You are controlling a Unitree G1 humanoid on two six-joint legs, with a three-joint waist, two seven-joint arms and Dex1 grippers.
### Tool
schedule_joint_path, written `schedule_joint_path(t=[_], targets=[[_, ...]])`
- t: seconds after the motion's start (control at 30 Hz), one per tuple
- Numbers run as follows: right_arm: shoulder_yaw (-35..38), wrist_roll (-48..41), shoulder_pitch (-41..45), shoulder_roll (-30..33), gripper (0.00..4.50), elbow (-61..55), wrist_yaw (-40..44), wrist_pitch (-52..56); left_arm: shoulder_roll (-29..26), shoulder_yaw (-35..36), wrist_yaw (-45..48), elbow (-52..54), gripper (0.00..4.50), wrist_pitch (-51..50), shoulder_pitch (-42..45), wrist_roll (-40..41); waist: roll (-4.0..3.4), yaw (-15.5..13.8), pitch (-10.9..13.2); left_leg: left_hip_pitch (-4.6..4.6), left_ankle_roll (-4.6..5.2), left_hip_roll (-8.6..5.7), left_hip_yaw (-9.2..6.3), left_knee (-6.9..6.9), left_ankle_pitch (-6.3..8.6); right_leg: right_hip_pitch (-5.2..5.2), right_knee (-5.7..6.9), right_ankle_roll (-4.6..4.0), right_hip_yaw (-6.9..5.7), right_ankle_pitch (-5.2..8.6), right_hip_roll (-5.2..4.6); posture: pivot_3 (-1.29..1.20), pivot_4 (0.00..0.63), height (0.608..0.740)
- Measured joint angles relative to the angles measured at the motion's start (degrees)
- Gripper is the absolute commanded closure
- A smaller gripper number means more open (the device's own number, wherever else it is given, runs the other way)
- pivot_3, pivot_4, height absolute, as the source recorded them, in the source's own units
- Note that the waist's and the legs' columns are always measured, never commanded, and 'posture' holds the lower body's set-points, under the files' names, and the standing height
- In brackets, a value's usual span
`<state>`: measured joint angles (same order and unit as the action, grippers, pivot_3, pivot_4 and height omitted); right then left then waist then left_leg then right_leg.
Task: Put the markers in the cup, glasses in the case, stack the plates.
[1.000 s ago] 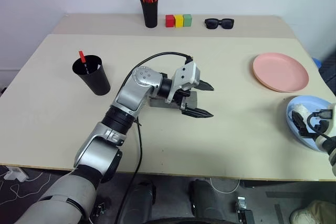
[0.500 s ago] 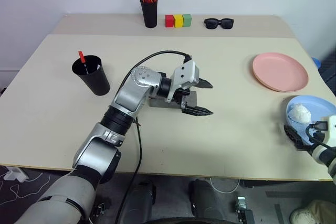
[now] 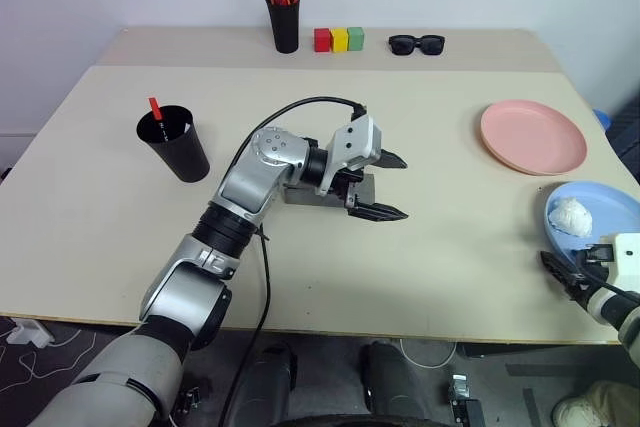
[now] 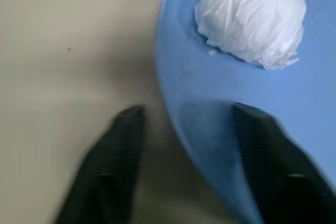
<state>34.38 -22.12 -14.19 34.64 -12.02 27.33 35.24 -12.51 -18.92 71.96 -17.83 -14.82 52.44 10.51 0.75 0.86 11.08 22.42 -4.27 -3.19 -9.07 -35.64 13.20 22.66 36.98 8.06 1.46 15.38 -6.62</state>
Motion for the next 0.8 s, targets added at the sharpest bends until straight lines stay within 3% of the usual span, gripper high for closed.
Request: schedule_joint_path(t=[0.07,0.57,0.8], targets=[[-0.7,0.8,0.2,0.0,4.45,0.1,0.0,-1.9,-0.3,0.0,0.0,0.0,0.0,0.0,-0.1,0.0,0.0,0.0,0.0,0.0,0.0,0.0,0.0,0.0,0.0,0.0,0.0,0.0,0.0,0.0,0.0,0.0,0.15,0.74],[-3.5,10.8,5.6,0.2,4.48,7.2,-6.8,-15.8,-0.9,-0.2,-1.8,0.7,0.0,0.4,-1.0,-0.4,0.04,-0.1,0.0,-0.01,0.0,0.0,0.0,0.0,0.0,-0.04,-0.05,0.0,0.0,0.0,0.0,0.0,0.15,0.74],[-4.3,12.5,9.5,1.4,4.48,7.3,-7.6,-16.8,0.2,-0.5,-2.2,0.7,0.0,0.4,-1.0,-0.5,0.02,0.1,0.0,-0.01,0.0,0.0,0.0,0.0,0.0,-0.03,-0.04,0.0,0.0,0.0,0.0,0.0,0.15,0.74]])
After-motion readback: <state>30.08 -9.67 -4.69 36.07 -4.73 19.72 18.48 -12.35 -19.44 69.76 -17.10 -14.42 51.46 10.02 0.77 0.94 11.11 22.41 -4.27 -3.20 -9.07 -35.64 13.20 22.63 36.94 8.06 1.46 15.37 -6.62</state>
